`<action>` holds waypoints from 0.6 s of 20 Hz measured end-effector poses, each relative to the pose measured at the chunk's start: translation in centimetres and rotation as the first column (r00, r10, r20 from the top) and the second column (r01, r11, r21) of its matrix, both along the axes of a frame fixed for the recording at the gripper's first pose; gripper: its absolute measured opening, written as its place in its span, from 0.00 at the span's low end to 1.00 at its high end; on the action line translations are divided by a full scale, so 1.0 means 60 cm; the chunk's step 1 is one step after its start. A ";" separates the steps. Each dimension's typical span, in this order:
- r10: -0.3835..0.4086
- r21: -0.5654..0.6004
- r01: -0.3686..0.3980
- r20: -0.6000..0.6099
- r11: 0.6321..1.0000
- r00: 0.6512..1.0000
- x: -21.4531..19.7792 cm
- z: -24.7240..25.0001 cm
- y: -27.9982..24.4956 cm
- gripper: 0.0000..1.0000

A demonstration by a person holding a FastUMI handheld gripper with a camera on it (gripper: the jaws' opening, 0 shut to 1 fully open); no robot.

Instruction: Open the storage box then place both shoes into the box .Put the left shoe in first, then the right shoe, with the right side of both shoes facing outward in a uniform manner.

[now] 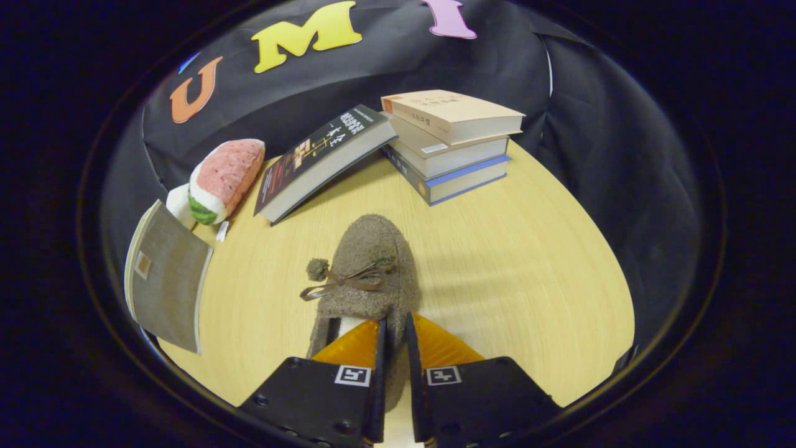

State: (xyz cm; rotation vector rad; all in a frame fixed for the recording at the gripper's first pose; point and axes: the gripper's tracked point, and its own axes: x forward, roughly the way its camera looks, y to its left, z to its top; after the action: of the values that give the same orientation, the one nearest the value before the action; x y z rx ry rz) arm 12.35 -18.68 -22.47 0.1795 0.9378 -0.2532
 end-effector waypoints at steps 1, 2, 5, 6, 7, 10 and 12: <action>-0.020 0.013 0.020 0.008 1.000 1.000 0.001 0.004 -0.003 0.18; -0.014 0.021 0.014 0.003 1.000 1.000 -0.001 0.002 0.000 0.01; -0.045 0.082 0.043 0.027 0.996 0.999 -0.005 0.015 0.011 0.01; -0.063 0.120 0.058 0.045 0.991 0.997 -0.002 0.025 0.019 0.01; -0.081 0.148 0.071 0.059 0.986 0.995 -0.001 0.036 0.025 0.00; -0.091 0.193 0.068 0.114 0.979 0.989 0.006 0.081 0.051 0.00; -0.088 0.206 0.055 0.153 0.977 0.984 0.009 0.116 0.077 0.01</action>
State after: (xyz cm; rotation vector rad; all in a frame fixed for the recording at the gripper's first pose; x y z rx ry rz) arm 12.87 -14.03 -15.50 0.4147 0.7957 -0.2067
